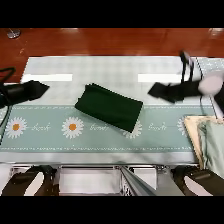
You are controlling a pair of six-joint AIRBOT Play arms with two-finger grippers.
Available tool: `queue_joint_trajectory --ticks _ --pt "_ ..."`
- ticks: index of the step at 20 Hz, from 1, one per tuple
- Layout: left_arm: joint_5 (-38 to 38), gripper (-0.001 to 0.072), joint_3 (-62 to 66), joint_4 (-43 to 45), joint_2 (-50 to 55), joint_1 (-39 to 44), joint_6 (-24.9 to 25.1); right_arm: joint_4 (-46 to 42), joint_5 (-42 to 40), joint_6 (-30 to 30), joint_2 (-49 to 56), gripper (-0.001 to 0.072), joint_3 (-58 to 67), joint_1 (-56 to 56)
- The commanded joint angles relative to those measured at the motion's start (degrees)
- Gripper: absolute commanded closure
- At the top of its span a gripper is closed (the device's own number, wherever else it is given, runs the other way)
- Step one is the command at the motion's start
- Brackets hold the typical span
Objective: Fold the shirts.
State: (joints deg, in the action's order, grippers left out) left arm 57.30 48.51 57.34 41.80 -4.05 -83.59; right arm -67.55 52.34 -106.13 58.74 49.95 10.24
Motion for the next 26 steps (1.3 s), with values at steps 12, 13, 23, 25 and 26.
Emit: queue_joint_trajectory --ticks 12,13,23,25,26 --pt "-3.54 0.0675 -4.33 -1.03 -0.04 8.70 -0.22 42.07 -5.99 27.26 27.39 0.0642 -2.69 6.40" --pt "-3.54 0.0675 -4.33 -1.03 -0.04 8.70 -0.22 42.05 -2.71 29.68 27.56 0.0692 1.40 6.36" --pt "-4.61 0.0674 -4.31 -2.45 -0.07 8.72 -0.20 6.62 22.82 10.08 15.17 0.0693 44.89 -6.86" --pt "-4.59 0.0674 -4.31 -2.58 -0.07 8.72 -0.20 4.35 26.36 7.06 10.21 0.0692 45.03 -13.38" --pt "-4.37 0.0674 -4.31 -2.95 -0.07 8.72 -0.20 4.15 29.03 6.73 7.85 0.0692 45.03 -16.48"
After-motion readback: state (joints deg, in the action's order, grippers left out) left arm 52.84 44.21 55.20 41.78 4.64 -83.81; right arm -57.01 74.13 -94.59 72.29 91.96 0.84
